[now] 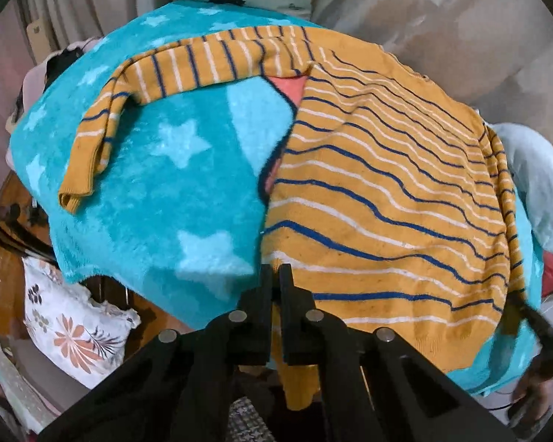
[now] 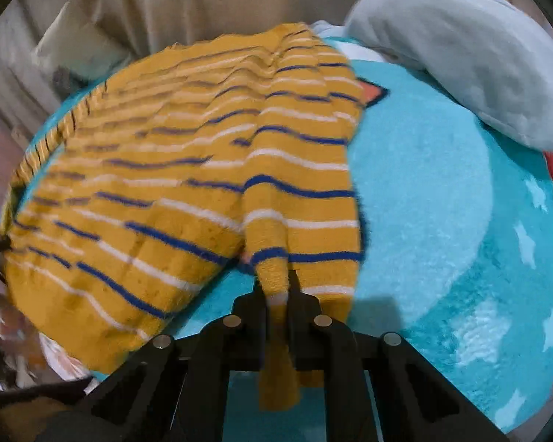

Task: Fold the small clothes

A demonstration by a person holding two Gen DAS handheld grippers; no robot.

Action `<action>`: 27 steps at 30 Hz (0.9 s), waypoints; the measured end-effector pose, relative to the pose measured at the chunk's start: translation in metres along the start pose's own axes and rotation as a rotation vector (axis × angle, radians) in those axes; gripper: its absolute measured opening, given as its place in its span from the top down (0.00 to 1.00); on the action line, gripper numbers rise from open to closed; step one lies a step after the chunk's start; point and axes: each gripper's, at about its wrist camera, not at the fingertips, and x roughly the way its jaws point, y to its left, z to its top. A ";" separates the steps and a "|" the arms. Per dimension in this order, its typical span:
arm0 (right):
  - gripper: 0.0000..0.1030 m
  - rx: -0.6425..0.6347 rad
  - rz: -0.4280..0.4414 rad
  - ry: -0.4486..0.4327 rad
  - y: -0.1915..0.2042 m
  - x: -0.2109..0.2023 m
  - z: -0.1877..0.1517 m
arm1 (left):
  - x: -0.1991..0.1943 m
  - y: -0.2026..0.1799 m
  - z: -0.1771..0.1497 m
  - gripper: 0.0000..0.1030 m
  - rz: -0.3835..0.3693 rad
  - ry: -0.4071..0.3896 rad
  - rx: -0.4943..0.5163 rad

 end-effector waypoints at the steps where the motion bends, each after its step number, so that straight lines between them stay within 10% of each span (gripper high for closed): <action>1: 0.91 0.020 -0.026 -0.018 -0.010 -0.007 0.002 | 0.000 -0.002 -0.001 0.97 0.005 -0.004 0.006; 8: 0.77 0.275 -0.374 -0.072 -0.113 -0.046 0.012 | 0.007 0.000 0.000 0.97 -0.012 0.001 -0.026; 12: 0.43 0.348 -0.184 -0.152 -0.109 -0.069 0.003 | 0.010 0.009 -0.004 0.95 -0.063 0.007 -0.081; 16: 0.40 0.259 0.248 -0.034 -0.045 -0.038 -0.002 | 0.018 0.010 -0.012 0.62 -0.165 0.033 -0.124; 19: 0.40 0.221 0.413 0.108 -0.003 0.002 -0.007 | 0.025 -0.005 -0.021 0.44 -0.206 0.049 -0.101; 22: 0.37 0.203 0.450 0.112 0.020 0.017 -0.012 | 0.034 -0.026 -0.025 0.46 -0.151 0.056 -0.017; 23: 0.36 0.192 0.447 0.109 0.023 0.020 -0.009 | 0.035 -0.032 -0.027 0.62 -0.109 0.054 0.020; 25: 0.48 0.207 0.472 0.107 0.026 0.027 -0.004 | 0.036 -0.040 -0.027 0.94 -0.029 0.054 0.079; 26: 0.82 0.234 0.498 0.123 0.026 0.030 -0.003 | 0.035 -0.040 -0.026 0.94 -0.025 0.060 0.083; 27: 0.92 0.271 0.534 0.151 0.025 0.038 -0.002 | 0.033 -0.037 -0.024 0.94 -0.029 0.063 0.069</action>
